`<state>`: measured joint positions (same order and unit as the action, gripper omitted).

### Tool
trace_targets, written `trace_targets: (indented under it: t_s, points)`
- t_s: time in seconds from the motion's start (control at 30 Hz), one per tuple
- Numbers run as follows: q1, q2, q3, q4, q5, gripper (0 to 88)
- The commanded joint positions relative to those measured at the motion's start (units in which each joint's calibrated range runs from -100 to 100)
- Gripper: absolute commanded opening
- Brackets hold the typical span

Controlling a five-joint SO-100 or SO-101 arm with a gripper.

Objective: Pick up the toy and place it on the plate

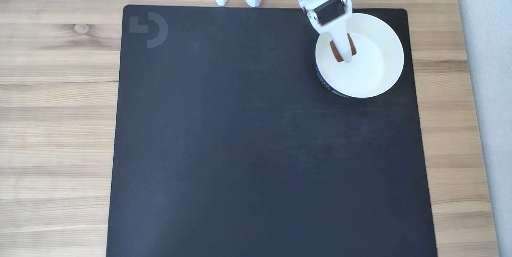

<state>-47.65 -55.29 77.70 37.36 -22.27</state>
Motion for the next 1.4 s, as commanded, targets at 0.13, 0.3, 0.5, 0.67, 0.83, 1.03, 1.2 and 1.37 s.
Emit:
trace_targets:
  t_s: [0.13, 0.3, 0.5, 0.67, 0.83, 1.03, 1.2, 1.37]
  points:
    - [-0.2, -0.9, 1.3, 0.0, -0.2, 30.1]
    - [-0.3, -0.9, 1.7, -0.3, -0.2, 31.1]
    - [0.4, -1.0, 0.9, -0.9, -0.1, 27.2]
    - [6.3, -7.0, 0.7, -2.1, 0.1, 14.6]
    - [13.6, -19.2, 2.2, -1.4, 0.3, 2.5]
    - [24.3, -31.0, 7.8, -2.0, 0.3, 2.6]
    - [35.1, -38.1, 13.1, -2.0, 6.6, 2.6]
    - [45.0, -40.0, 16.8, -2.0, 10.1, 2.6]
